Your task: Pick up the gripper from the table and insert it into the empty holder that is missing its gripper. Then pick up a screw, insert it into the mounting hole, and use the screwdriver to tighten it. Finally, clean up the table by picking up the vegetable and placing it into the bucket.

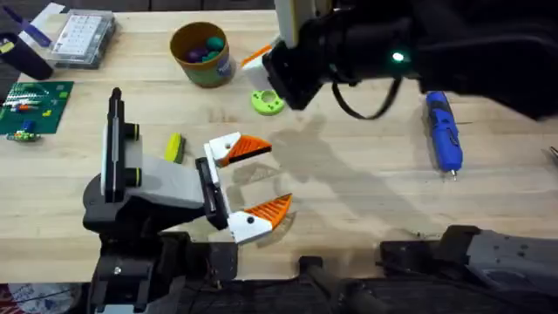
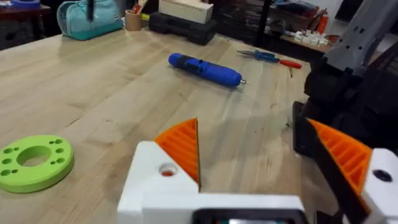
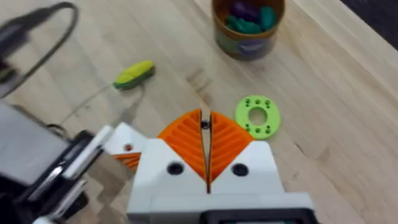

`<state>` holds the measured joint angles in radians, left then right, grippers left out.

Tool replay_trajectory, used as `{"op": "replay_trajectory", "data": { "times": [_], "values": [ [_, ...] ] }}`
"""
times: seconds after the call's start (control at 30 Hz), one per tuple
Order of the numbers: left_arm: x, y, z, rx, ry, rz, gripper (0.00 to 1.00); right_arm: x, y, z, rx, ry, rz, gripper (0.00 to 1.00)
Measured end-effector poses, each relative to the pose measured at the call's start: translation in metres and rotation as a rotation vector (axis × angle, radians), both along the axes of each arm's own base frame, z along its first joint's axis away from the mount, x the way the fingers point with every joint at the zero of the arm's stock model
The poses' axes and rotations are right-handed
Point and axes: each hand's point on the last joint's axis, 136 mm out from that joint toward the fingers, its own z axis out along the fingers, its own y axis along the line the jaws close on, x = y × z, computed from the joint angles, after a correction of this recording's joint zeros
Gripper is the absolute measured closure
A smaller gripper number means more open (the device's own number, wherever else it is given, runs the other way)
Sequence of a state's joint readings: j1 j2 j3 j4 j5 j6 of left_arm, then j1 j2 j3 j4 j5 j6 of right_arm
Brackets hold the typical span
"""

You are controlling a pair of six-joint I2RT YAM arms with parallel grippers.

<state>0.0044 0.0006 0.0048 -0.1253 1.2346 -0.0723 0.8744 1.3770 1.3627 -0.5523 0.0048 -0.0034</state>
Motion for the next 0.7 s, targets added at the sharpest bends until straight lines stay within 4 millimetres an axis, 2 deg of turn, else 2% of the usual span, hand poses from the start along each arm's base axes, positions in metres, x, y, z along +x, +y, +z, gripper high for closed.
{"op": "replay_trajectory", "data": {
  "times": [0.2,0.3,0.47,0.7],
  "values": [
    [0.000,0.000,0.000,0.000,0.000,0.000,0.015,-0.039,0.012,0.032,0.066,-0.019,0.094,0.997],
    [0.000,0.000,0.000,0.000,0.000,0.000,0.014,-0.057,0.018,0.041,0.097,-0.008,0.153,0.997],
    [0.000,0.000,0.000,0.000,0.000,0.000,0.014,-0.079,0.024,0.037,0.090,0.036,0.222,0.997],
    [0.000,0.000,0.000,0.000,0.000,0.000,0.014,-0.095,0.026,0.030,0.064,0.068,0.264,0.997]
  ]
}}
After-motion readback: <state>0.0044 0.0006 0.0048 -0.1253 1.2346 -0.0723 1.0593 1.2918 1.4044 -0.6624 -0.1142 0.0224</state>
